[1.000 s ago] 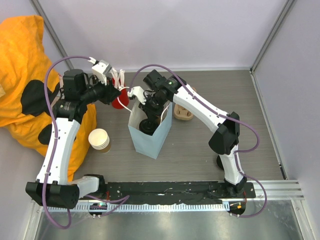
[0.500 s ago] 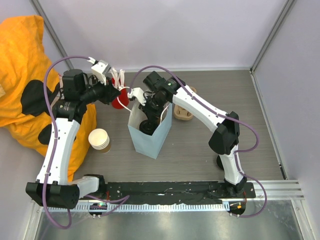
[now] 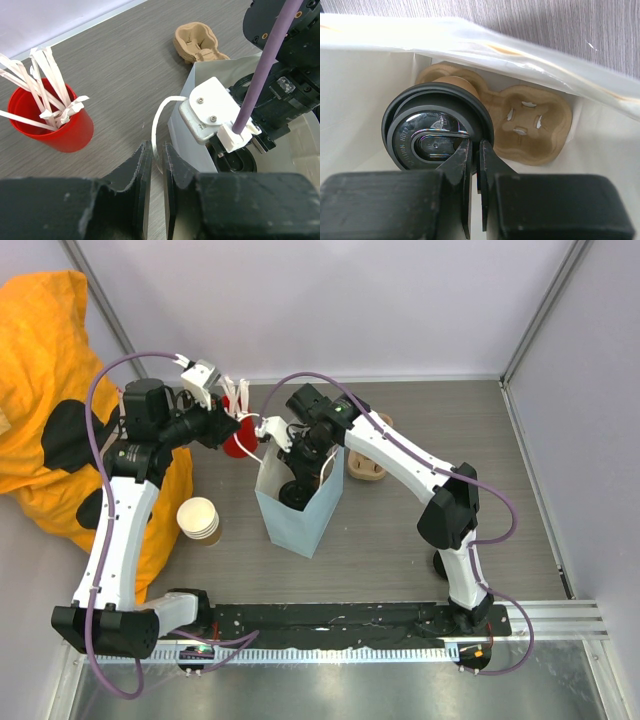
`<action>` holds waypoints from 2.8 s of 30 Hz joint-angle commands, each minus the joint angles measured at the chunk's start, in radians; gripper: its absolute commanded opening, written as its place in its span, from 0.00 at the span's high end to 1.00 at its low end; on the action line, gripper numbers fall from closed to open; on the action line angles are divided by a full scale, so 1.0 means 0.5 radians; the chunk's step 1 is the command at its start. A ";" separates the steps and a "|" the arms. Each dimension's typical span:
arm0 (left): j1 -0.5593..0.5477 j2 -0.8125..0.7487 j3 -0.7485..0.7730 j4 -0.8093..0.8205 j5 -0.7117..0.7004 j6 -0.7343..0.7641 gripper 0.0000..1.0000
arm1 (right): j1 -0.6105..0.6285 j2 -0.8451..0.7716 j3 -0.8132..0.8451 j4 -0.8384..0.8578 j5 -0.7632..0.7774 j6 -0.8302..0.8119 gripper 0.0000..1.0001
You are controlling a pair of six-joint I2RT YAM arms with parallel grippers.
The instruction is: Pack the takeout coffee
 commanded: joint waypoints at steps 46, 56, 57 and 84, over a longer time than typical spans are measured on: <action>0.042 -0.062 0.003 0.088 0.072 -0.050 0.82 | 0.011 -0.019 -0.036 0.041 -0.020 0.027 0.99; 0.048 -0.068 0.003 0.088 0.081 -0.056 0.82 | 0.011 -0.004 -0.052 0.063 -0.001 0.030 0.99; 0.048 -0.068 0.003 0.088 0.084 -0.059 0.82 | 0.017 -0.004 -0.052 0.063 0.002 0.036 0.99; 0.063 -0.074 -0.019 0.097 0.102 -0.069 0.82 | 0.014 0.009 -0.122 0.161 0.026 0.051 0.99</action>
